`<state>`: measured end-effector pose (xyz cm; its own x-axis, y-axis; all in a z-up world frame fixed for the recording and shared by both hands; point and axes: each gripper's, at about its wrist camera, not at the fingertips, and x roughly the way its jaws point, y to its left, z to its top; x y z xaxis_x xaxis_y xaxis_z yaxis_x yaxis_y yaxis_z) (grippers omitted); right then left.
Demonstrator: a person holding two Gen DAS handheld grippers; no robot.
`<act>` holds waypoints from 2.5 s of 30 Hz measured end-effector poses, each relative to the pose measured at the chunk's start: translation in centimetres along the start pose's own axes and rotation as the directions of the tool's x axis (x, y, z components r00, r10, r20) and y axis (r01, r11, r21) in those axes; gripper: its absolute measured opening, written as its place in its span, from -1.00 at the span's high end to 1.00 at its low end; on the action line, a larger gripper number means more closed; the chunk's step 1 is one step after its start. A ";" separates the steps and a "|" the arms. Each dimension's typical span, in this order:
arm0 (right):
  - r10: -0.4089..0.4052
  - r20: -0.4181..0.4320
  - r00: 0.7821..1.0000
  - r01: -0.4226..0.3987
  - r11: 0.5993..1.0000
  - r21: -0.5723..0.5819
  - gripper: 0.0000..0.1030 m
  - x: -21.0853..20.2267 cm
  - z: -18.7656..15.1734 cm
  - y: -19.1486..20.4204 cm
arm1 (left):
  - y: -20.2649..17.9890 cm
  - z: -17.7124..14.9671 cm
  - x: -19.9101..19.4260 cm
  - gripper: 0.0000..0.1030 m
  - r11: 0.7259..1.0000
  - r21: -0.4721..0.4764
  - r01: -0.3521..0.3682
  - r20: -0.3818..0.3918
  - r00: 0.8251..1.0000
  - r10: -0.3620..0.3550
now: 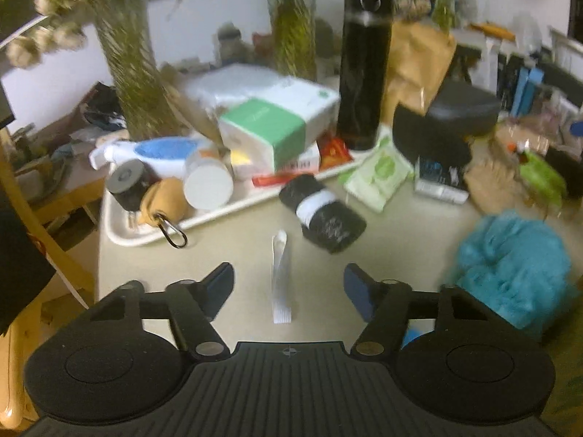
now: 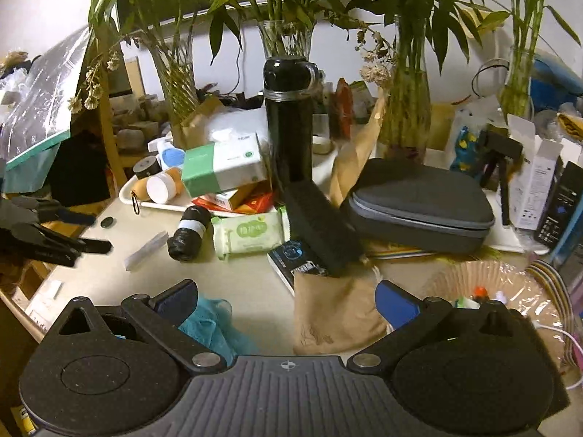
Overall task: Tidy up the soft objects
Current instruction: 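Reach the left gripper to the white plastic stick and grasp it, then grasp the tan burlap pouch with the right gripper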
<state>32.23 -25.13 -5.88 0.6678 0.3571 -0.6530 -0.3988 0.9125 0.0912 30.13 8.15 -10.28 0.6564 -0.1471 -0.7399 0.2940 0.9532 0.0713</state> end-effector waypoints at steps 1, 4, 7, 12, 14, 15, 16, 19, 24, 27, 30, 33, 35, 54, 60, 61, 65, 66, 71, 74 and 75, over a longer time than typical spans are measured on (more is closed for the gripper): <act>-0.004 -0.009 1.000 0.004 1.000 0.004 -1.00 0.2 0.0 -0.1 | 0.1 -0.1 0.6 -0.18 1.000 0.005 0.006 -0.010 1.000 -0.005; 0.003 -0.003 1.000 -0.003 1.000 0.009 -1.00 0.4 -0.1 -0.4 | 0.4 -0.2 2.2 -0.06 1.000 0.003 0.013 -0.035 0.999 -0.013; 0.000 -0.021 1.000 0.000 1.000 0.025 -1.00 1.1 -0.5 -0.8 | 1.0 -0.5 3.6 0.03 1.000 -0.007 0.012 -0.058 0.998 -0.013; 0.002 -0.035 0.999 -0.001 1.000 0.030 -1.00 1.7 -0.8 -1.0 | 1.7 -0.9 5.6 0.29 0.999 -0.042 0.013 -0.088 0.996 -0.016; 0.005 -0.037 0.999 -0.004 0.999 0.035 -1.00 1.8 -0.8 -1.2 | 1.6 -0.8 6.1 0.31 0.999 -0.041 0.016 -0.081 0.996 -0.019; 0.006 -0.035 0.999 -0.004 0.999 0.036 -1.00 1.8 -0.8 -1.2 | 1.5 -0.8 6.5 0.31 0.999 -0.037 0.013 -0.083 0.996 -0.016; 0.007 -0.034 0.999 -0.005 0.999 0.038 -1.00 1.8 -0.8 -1.3 | 1.4 -0.8 6.8 0.31 0.999 -0.034 0.012 -0.085 0.996 -0.015; 0.005 -0.037 0.999 -0.003 0.999 0.043 -1.00 1.9 -0.9 -1.5 | 1.1 -0.7 7.5 0.47 1.000 -0.028 0.006 -0.077 0.997 -0.009; -0.001 -0.038 0.999 0.003 0.999 0.042 -1.00 1.9 -1.0 -1.8 | 0.9 0.0 7.6 0.88 0.999 -0.039 0.005 -0.087 0.996 -0.009; -0.006 -0.040 0.999 0.008 0.999 0.040 -1.00 2.0 -1.0 -1.8 | 1.0 0.5 7.5 0.93 0.997 -0.073 0.014 -0.107 0.994 -0.022; -0.002 -0.041 0.999 0.003 1.000 0.026 -1.00 2.2 -1.1 -1.6 | 1.4 1.1 6.5 0.93 0.994 -0.109 -0.007 -0.100 0.995 -0.004; -0.004 -0.048 0.999 0.005 1.000 0.015 -0.99 2.4 -1.2 -1.5 | 1.5 1.8 4.7 0.93 0.991 -0.134 -0.013 -0.072 0.997 0.003; -0.004 -0.051 0.999 0.005 1.000 0.010 -0.99 2.7 -1.2 -1.4 | 1.6 2.2 3.5 0.93 0.988 -0.152 -0.018 -0.057 0.998 0.009; -0.023 -0.110 0.994 0.016 0.998 -0.061 -0.46 7.1 -1.0 -0.7 | 0.4 2.8 -7.8 0.93 0.979 -0.200 -0.050 0.082 0.994 0.067; -0.022 -0.163 0.986 0.014 0.999 -0.052 -0.19 9.3 -1.4 -1.1 | 0.1 2.7 -8.7 0.93 0.980 -0.197 -0.038 0.092 0.994 0.057; -0.021 -0.171 0.985 0.011 0.998 -0.059 -0.18 9.7 -1.5 -1.0 | 0.0 2.7 -8.6 0.93 0.980 -0.196 -0.038 0.091 0.994 0.057; -0.034 -0.193 0.981 0.018 0.996 -0.082 -0.07 10.8 -1.9 -0.5 | -0.1 2.7 -8.7 0.93 0.980 -0.193 -0.038 0.094 0.994 0.057; -0.037 -0.198 0.980 0.020 0.996 -0.085 -0.04 11.1 -1.9 -0.5 | -0.1 2.8 -8.7 0.93 0.980 -0.193 -0.038 0.096 0.994 0.057; -0.063 -0.224 0.973 0.043 0.995 -0.090 0.13 12.6 -2.1 -0.6 | 0.0 2.7 -8.6 0.93 0.979 -0.196 -0.049 0.085 0.994 0.067; -0.088 -0.238 0.967 0.068 0.994 -0.088 0.19 13.5 -2.1 -1.0 | 0.1 2.6 -8.3 0.93 0.979 -0.198 -0.053 0.070 0.995 0.068; -0.086 -0.240 0.967 0.066 0.994 -0.088 0.22 13.6 -2.1 -1.1 | 0.1 2.5 -8.3 0.93 0.979 -0.197 -0.053 0.068 0.995 0.068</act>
<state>40.43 -21.67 -16.51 0.5292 0.2194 -0.8196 -0.4077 0.9129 -0.0188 26.50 8.84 -2.44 0.7203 -0.0997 -0.6865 0.1160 0.9930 -0.0225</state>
